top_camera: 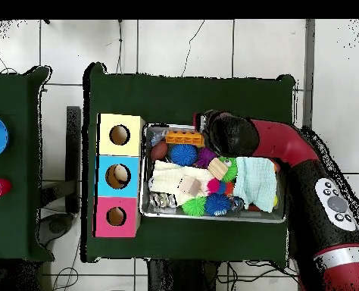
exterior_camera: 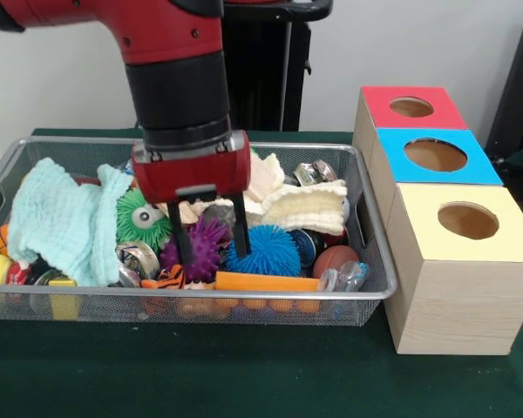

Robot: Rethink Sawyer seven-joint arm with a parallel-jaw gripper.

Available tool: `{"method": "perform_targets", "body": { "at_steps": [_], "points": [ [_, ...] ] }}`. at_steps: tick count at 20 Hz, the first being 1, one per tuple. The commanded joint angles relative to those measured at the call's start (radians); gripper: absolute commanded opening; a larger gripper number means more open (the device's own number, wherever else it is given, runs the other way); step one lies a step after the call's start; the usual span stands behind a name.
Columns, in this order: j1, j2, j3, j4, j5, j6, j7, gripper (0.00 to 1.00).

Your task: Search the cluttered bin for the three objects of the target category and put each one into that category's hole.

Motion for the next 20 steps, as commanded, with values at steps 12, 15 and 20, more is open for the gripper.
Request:
{"method": "perform_targets", "body": {
  "at_steps": [12,15,20],
  "points": [
    [0.074,0.046,-0.145,0.033,-0.182,0.105,-0.032,1.00],
    [0.069,-0.002,-0.154,0.057,-0.165,0.147,-0.046,1.00],
    [0.052,-0.063,-0.157,0.073,-0.150,0.195,-0.069,1.00]
  ]
}}
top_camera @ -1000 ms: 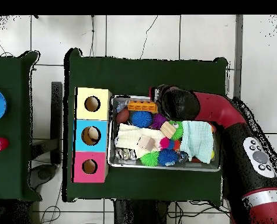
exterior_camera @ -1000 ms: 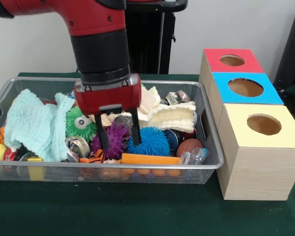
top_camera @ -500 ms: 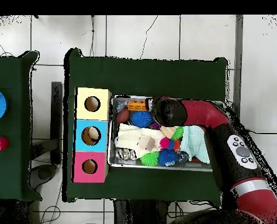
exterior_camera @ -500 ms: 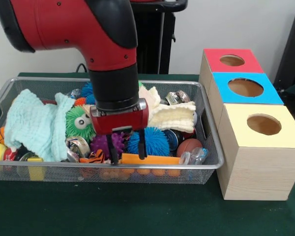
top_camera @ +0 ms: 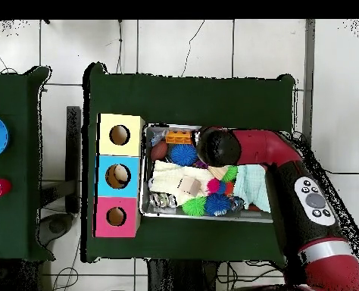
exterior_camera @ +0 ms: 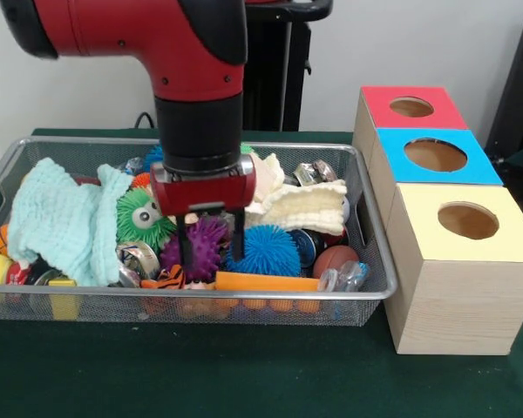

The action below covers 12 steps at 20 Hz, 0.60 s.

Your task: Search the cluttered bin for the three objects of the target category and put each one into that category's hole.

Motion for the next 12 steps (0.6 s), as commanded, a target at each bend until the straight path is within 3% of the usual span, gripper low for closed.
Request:
{"method": "perform_targets", "body": {
  "at_steps": [1,4,12],
  "points": [
    [-0.019,-0.094,-0.067,0.069,-0.023,0.176,-0.071,1.00],
    [-0.016,-0.100,-0.069,0.057,-0.029,0.183,-0.071,1.00],
    [-0.009,-0.011,-0.068,0.008,-0.066,0.113,-0.057,1.00]
  ]
}}
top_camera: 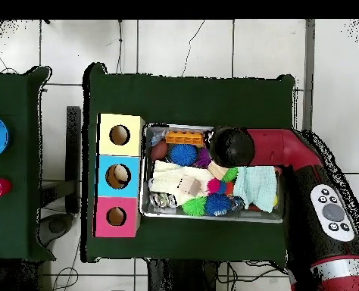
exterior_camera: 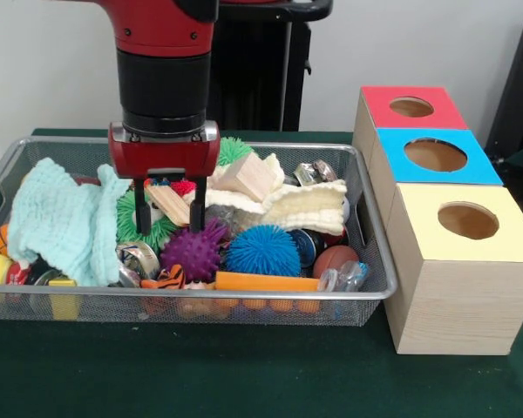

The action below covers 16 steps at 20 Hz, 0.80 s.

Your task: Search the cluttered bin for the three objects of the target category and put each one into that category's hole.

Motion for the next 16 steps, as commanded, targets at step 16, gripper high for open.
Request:
{"method": "perform_targets", "body": {
  "at_steps": [16],
  "points": [
    [0.083,0.198,-0.158,-0.002,-0.099,-0.125,0.096,1.00]
  ]
}}
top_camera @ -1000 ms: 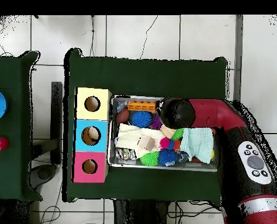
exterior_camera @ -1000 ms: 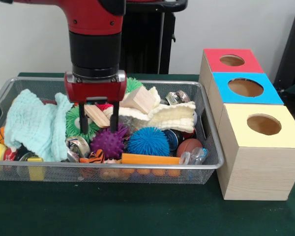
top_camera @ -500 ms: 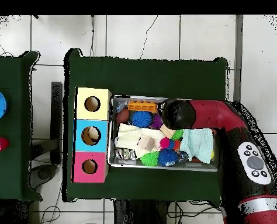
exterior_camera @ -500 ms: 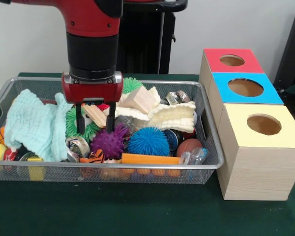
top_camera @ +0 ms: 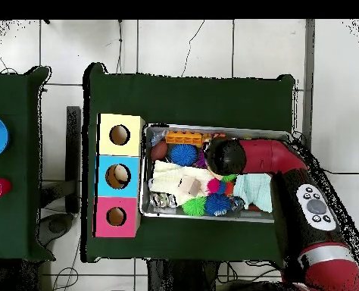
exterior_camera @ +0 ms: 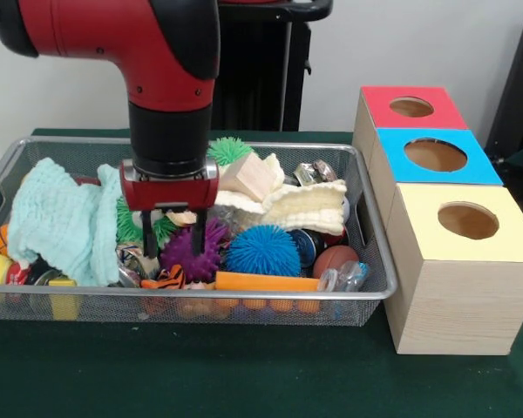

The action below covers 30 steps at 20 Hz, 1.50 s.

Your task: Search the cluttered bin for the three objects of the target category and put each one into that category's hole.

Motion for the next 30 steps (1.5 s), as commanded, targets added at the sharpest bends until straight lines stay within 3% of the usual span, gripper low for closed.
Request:
{"method": "perform_targets", "body": {
  "at_steps": [1,6,15,24,30],
  "points": [
    [0.050,0.089,-0.082,0.004,-0.071,-0.046,0.097,1.00],
    [0.057,0.080,-0.097,0.020,-0.049,-0.058,0.087,1.00],
    [0.057,0.099,-0.107,-0.028,-0.040,-0.040,0.051,1.00],
    [0.051,0.116,-0.058,-0.151,-0.020,0.055,-0.045,1.00],
    [0.041,0.153,-0.041,-0.203,-0.018,0.054,-0.069,1.00]
  ]
}}
